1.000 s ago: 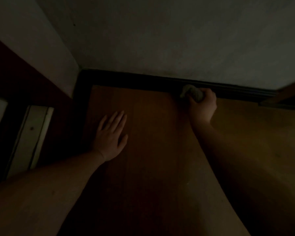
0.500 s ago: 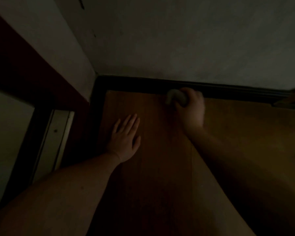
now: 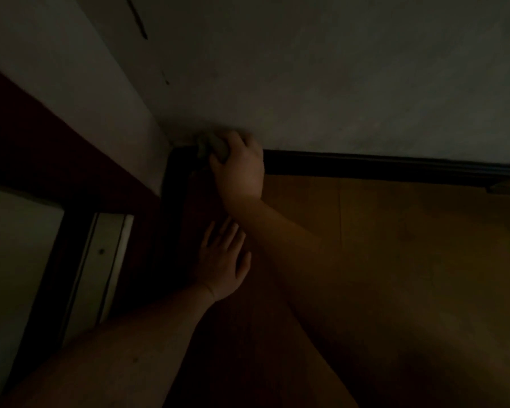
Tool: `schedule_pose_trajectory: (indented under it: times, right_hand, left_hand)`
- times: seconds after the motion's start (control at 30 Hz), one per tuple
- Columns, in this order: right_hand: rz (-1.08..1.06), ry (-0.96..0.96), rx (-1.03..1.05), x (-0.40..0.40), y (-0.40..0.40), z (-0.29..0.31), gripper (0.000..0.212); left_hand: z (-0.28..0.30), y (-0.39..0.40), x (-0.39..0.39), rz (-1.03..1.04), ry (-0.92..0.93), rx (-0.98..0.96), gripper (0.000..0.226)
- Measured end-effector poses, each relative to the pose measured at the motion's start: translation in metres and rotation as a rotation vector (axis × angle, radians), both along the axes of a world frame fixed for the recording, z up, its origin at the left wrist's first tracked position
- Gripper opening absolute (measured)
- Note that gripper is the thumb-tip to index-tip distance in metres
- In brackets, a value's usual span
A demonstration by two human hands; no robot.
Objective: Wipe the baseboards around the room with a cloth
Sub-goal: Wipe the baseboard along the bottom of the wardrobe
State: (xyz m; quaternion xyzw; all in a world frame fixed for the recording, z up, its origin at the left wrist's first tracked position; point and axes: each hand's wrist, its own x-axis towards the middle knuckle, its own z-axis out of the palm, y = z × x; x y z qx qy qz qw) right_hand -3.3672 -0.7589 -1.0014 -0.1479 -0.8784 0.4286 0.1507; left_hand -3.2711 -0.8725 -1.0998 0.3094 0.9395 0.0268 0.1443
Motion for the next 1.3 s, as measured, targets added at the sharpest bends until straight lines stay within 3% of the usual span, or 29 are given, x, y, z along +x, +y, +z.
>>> schedule_pose_trajectory:
  times: [0.43, 0.57, 0.67, 0.9, 1.07, 1.2, 1.3]
  right_hand:
    - [-0.379, -0.250, 0.277, 0.103, 0.226, 0.001, 0.028]
    - [-0.429, -0.314, 0.344, 0.115, 0.258, 0.009, 0.030]
    - [-0.423, -0.298, 0.375, 0.114, 0.242, 0.009, 0.033]
    - [0.071, -0.131, 0.300, 0.071, 0.116, 0.008, 0.042]
    - [0.273, -0.002, 0.289, 0.027, 0.035, 0.010, 0.044]
    - [0.337, 0.027, 0.287, -0.006, -0.015, -0.009, 0.039]
    - [0.256, 0.028, 0.301, -0.016, -0.031, -0.016, 0.034]
  left_hand:
    - [0.004, 0.002, 0.001, 0.019, 0.022, 0.084, 0.072]
    - [0.003, 0.003, 0.001, 0.022, 0.029, 0.073, 0.074]
    - [0.000, 0.002, 0.001, 0.023, 0.047, 0.070, 0.073]
    - [-0.001, 0.001, 0.000, 0.019, 0.052, 0.053, 0.072]
    - [-0.001, 0.001, 0.000, 0.003, 0.064, 0.011, 0.071]
    - [-0.002, 0.000, 0.002, 0.000, 0.057, 0.072, 0.060]
    - [-0.009, -0.003, 0.003, -0.023, 0.124, 0.162, 0.054]
